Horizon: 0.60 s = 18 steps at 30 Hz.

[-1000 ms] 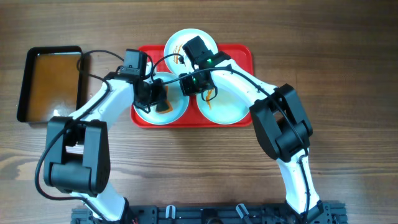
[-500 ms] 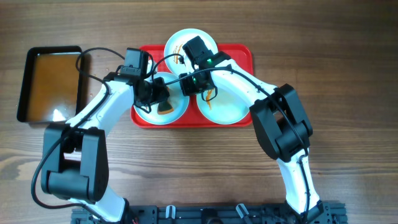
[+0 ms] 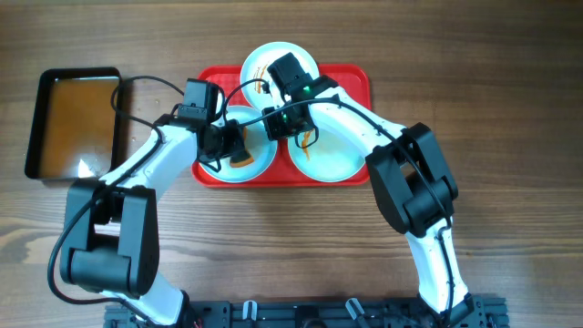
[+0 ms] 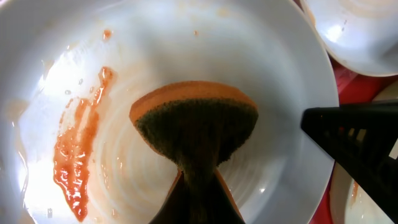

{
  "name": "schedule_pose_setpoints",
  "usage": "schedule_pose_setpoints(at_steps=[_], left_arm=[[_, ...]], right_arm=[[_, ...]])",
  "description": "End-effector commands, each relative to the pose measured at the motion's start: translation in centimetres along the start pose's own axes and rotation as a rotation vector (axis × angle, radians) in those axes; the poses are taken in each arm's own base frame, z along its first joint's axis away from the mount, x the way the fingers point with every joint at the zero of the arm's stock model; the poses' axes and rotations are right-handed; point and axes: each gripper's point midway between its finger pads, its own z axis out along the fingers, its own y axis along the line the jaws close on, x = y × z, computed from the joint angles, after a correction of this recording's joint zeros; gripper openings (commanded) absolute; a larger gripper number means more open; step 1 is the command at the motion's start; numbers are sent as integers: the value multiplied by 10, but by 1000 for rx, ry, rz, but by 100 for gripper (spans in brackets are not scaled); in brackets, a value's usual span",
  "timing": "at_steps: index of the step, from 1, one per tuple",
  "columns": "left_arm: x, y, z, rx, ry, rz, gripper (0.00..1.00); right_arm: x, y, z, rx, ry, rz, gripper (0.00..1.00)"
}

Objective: Clean dirty plates on tray and stack at the side
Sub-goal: 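Hold the left plate with the right gripper and scrub it with the sponge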

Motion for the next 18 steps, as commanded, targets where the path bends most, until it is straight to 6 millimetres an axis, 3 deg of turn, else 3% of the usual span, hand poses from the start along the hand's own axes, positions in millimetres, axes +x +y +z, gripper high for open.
schedule_pose_setpoints(at_steps=[1, 5, 8, 10, 12, 15, 18], left_arm=[[-2, 3, 1, -10, -10, -28, 4], [2, 15, 12, -58, 5, -34, 4], [16, 50, 34, -208, 37, -44, 4], [19, 74, 36, -329, 34, -31, 4], [14, 95, 26, -461, -4, -19, 4], [-2, 127, -6, -705, -92, 9, 4], [-20, 128, -32, -774, -154, 45, 4]], right_arm=[[9, -10, 13, 31, 30, 22, 4], [9, -10, 13, 31, 31, 22, 4], [11, -11, 13, 33, 37, 25, 4], [11, -11, 13, 34, 39, 25, 4], [12, -11, 13, 34, 40, 25, 4], [11, -13, 13, 44, 38, 25, 4], [11, -14, 13, 49, 36, 25, 4]])
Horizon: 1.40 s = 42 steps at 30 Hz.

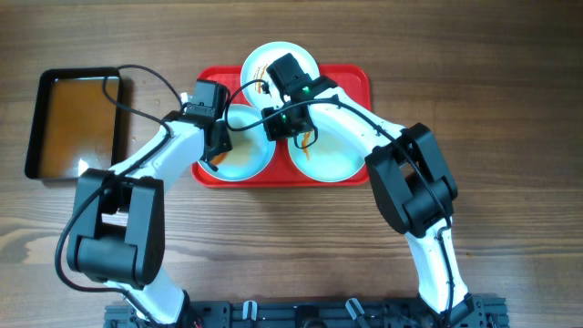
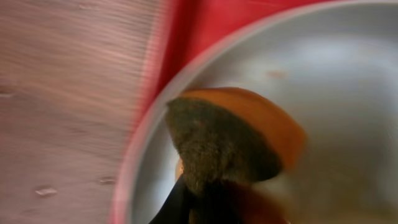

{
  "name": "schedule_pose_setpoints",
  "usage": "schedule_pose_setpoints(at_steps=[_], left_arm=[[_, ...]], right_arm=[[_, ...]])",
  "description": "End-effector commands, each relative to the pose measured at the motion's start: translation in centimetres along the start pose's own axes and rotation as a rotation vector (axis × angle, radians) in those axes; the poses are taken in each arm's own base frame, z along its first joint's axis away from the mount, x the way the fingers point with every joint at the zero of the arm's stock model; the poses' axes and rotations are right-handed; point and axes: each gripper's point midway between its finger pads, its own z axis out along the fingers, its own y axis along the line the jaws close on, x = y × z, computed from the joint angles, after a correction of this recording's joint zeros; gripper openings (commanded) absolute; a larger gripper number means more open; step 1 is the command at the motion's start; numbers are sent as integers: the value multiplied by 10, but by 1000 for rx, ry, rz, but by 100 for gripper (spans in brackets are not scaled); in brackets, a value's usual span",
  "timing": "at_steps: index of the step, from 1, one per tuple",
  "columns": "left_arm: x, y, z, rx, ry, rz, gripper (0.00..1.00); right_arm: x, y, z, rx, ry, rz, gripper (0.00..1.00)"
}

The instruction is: Clean dirty plates on tray and stack at the side

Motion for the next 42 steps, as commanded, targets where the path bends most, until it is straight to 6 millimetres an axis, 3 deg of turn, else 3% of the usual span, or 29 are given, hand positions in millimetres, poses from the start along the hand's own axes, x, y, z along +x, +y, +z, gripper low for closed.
schedule_pose_setpoints(at_steps=[1, 4, 5, 6, 9, 14, 17, 18, 20, 23, 24, 28, 30, 33, 35, 38, 42], left_arm=[[-9, 61, -5, -298, -65, 40, 4], [-27, 48, -31, -187, -134, -4, 4], [-28, 34, -38, -90, -133, -14, 4], [-21, -3, -44, 128, -82, -12, 4], [-11, -50, -47, 390, -3, -46, 4], [4, -81, -14, 511, 103, -80, 4], [12, -81, 7, 481, 131, -80, 4], [11, -66, 18, 387, 112, -81, 4], [4, -16, 30, 99, 35, -80, 4], [-8, 50, 19, -266, -72, -52, 4], [-13, 58, 13, -310, -91, -7, 4], [-29, 59, -9, -296, -149, 20, 4], [-43, 61, -39, -265, -222, -17, 4], [-69, 74, -108, -184, -391, -159, 4], [-79, 86, -143, -13, -445, -295, 4], [-82, 101, -160, 304, -392, -428, 4], [-76, 162, -145, 327, -339, -605, 4]], right_arm=[[10, -15, 13, 49, 34, 12, 4], [10, -15, 13, 49, 34, 12, 4], [10, -15, 13, 49, 34, 16, 4], [10, -14, 13, 48, 33, 20, 4], [10, -14, 13, 48, 33, 22, 4], [10, -14, 13, 45, 33, 22, 4], [10, -14, 13, 45, 33, 22, 4], [10, -14, 13, 45, 34, 22, 4], [11, -14, 13, 46, 37, 23, 4], [11, -14, 13, 47, 37, 22, 4], [11, -14, 13, 47, 37, 21, 4], [11, -15, 13, 51, 37, 20, 4], [12, -15, 13, 52, 40, 21, 4], [9, -11, 8, 38, 34, -2, 5], [-4, 4, -15, 12, -3, -46, 4], [-25, 23, -56, 47, -114, -125, 4], [-52, 29, -111, 295, -297, -261, 4]])
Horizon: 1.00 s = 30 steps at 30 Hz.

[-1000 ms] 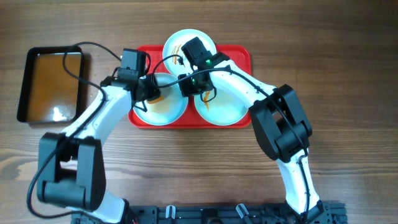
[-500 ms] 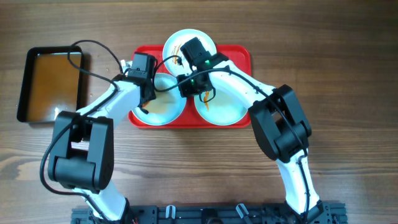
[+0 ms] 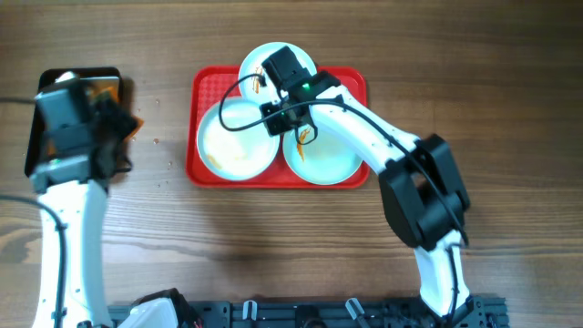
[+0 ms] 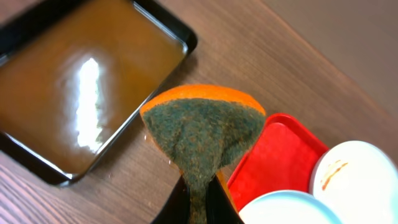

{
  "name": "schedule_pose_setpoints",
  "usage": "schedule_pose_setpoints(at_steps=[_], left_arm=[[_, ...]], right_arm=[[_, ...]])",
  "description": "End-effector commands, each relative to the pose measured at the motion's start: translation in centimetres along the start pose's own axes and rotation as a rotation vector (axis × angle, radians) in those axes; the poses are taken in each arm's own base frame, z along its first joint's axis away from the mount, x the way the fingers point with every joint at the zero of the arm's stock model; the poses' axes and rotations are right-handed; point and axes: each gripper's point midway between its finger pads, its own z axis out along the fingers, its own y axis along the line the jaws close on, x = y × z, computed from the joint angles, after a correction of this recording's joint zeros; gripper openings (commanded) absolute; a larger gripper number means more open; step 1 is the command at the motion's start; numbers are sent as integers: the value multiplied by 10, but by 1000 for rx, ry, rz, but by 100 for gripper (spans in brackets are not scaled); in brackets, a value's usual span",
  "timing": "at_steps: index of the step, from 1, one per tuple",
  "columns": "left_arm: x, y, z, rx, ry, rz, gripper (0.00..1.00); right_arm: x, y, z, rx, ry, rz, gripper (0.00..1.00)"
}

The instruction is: Clean dirty plates on tray and stack at the side

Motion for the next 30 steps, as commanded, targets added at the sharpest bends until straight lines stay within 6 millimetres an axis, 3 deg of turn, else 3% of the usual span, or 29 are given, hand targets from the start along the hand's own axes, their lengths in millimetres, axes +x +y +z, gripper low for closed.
schedule_pose_setpoints(at_steps=[1, 4, 7, 10, 13, 18, 21, 23, 24, 25, 28, 29, 30], left_arm=[[-5, 25, 1, 59, 61, -132, 4], [-11, 52, 6, 8, 55, -190, 4], [-14, 57, 9, 1, 48, -199, 4], [-10, 60, 17, -8, 70, -203, 4], [-8, 61, 20, -13, 82, -206, 4], [-6, 62, 20, -16, 88, -207, 4], [-6, 61, 20, -16, 88, -207, 4], [-6, 62, 20, -16, 89, -206, 4], [-5, 62, 20, -17, 93, -207, 4], [-5, 62, 20, -17, 92, -207, 4], [-5, 62, 20, -18, 94, -207, 4], [-4, 62, 20, -19, 96, -208, 4], [-3, 62, 20, -20, 99, -208, 4]], right_arm=[[-50, 4, -70, 234, -232, -161, 4], [-72, 16, -104, 487, -361, -371, 4], [-83, 29, -128, 700, -416, -529, 4], [-94, 64, -149, 839, -465, -747, 4], [-99, 86, -169, 949, -504, -827, 4], [-96, 92, -178, 1017, -485, -873, 5], [-91, 89, -168, 926, -530, -742, 4], [-78, 80, -142, 746, -519, -562, 4], [-66, 66, -119, 571, -486, -332, 4], [-60, 61, -107, 461, -440, -244, 4], [-57, 29, -96, 207, -328, 3, 4], [-60, 0, -104, 128, -302, 150, 4], [-63, -63, -120, 58, -278, 377, 4]])
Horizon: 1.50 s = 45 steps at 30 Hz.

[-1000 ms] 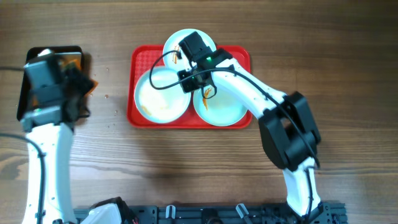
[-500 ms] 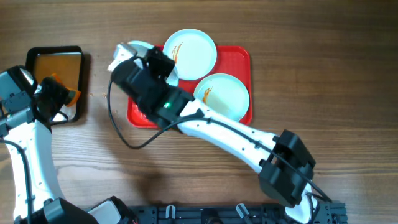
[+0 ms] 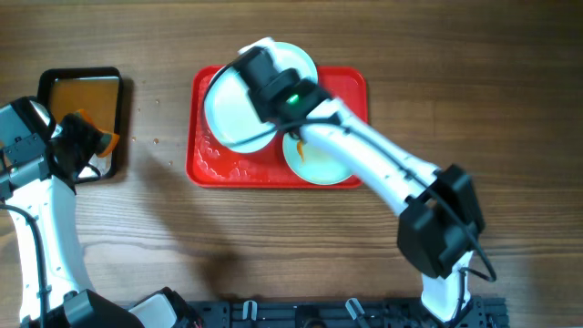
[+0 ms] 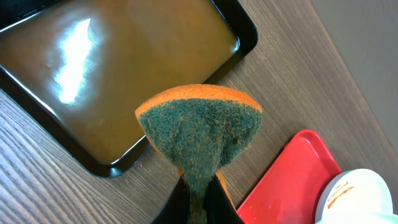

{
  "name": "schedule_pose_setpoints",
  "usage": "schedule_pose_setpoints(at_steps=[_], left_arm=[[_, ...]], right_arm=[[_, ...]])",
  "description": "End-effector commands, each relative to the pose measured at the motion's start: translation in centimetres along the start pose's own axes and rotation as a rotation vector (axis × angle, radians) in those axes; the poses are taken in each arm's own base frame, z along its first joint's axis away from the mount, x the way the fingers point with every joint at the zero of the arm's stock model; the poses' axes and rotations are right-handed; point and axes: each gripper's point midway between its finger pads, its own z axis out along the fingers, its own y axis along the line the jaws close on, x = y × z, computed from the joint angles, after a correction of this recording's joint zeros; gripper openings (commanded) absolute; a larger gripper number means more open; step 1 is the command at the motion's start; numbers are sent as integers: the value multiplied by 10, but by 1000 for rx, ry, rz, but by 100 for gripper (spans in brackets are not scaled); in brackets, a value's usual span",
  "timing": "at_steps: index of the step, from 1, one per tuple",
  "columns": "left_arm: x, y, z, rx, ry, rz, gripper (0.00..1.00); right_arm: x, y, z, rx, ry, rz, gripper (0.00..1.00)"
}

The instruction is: Clean dirty plates on tray and stack at the side

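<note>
My left gripper (image 4: 198, 190) is shut on an orange sponge (image 4: 199, 130) with a green scrub face, held over the wood just off the black pan's corner. In the overhead view the left gripper (image 3: 80, 143) is at the pan's right edge. On the red tray (image 3: 351, 87) my right gripper (image 3: 271, 117) is shut on the rim of a white plate (image 3: 230, 109), which is raised and tilted above the tray's left half. A stained plate (image 3: 293, 56) lies at the tray's back and another plate (image 3: 319, 162) at its front right.
A black pan (image 4: 112, 68) holding brown liquid sits at the table's left, also visible from above as the black pan (image 3: 47, 84). Wet smears mark the bare left part of the red tray. Small droplets dot the wood between pan and tray.
My right gripper has lifted the left plate off the tray and tilted it. The left gripper with the sponge sits a little lower and nearer the pan's right side.
The left gripper first held the sponge in the left plate beside a red sauce smear, with the right gripper at that plate's rim. Then the sponge was at the plate's left edge. Later it hung by the black pan, and now the right gripper holds the plate raised.
</note>
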Motion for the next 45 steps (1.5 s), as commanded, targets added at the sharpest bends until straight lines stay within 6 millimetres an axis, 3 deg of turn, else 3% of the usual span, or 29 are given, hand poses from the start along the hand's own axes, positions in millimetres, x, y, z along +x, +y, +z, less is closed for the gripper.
schedule_pose_setpoints(at_steps=[1, 3, 6, 8, 11, 16, 18, 20, 23, 24, 25, 26, 28, 30, 32, 34, 38, 45], left_arm=[[1, 0, 1, 6, 11, -14, 4], [2, 1, 2, 3, 16, -14, 4], [4, 3, 7, -5, 29, -17, 4], [6, 5, 10, -10, 39, -20, 4], [8, 7, 18, -19, 56, -23, 4], [10, 8, 20, -18, 63, -24, 4], [10, 8, 20, -18, 63, -24, 4], [10, 8, 20, -18, 63, -24, 4], [10, 8, 20, -20, 67, -25, 4], [10, 8, 20, -19, 67, -25, 4], [11, 7, 20, -11, 70, -25, 4], [12, -1, 20, 32, 82, -24, 4], [15, -20, 19, 123, 101, 2, 4], [28, -45, 17, 212, 143, 72, 4], [50, -70, 18, 256, 178, 192, 4], [74, -97, 19, 301, 207, 310, 4], [95, -113, 19, 325, 247, 362, 4], [102, -110, 26, 312, 277, 360, 4]], right_arm=[[-15, -96, -11, -220, 78, 532, 4], [3, -162, 0, -159, 114, 651, 4], [46, -266, 8, -23, 147, 831, 4], [76, -306, 11, 34, 169, 916, 4], [126, -337, 32, 85, 180, 974, 4], [153, -327, 49, 82, 207, 962, 6], [149, -320, 49, 34, 206, 968, 11], [139, -302, 48, -89, 200, 967, 25], [128, -289, 38, -180, 194, 971, 30], [119, -283, 28, -227, 174, 965, 33], [96, -268, 13, -354, 114, 897, 36], [69, -246, -4, -499, 33, 787, 44], [45, -218, -11, -551, -27, 671, 68], [37, -177, 9, -484, -20, 517, 82], [40, -120, 30, -464, 33, 431, 81], [36, -78, 59, -391, 11, 390, 82], [39, -92, 95, -123, -45, 416, 82], [54, -72, 136, -207, -34, 414, 80]])
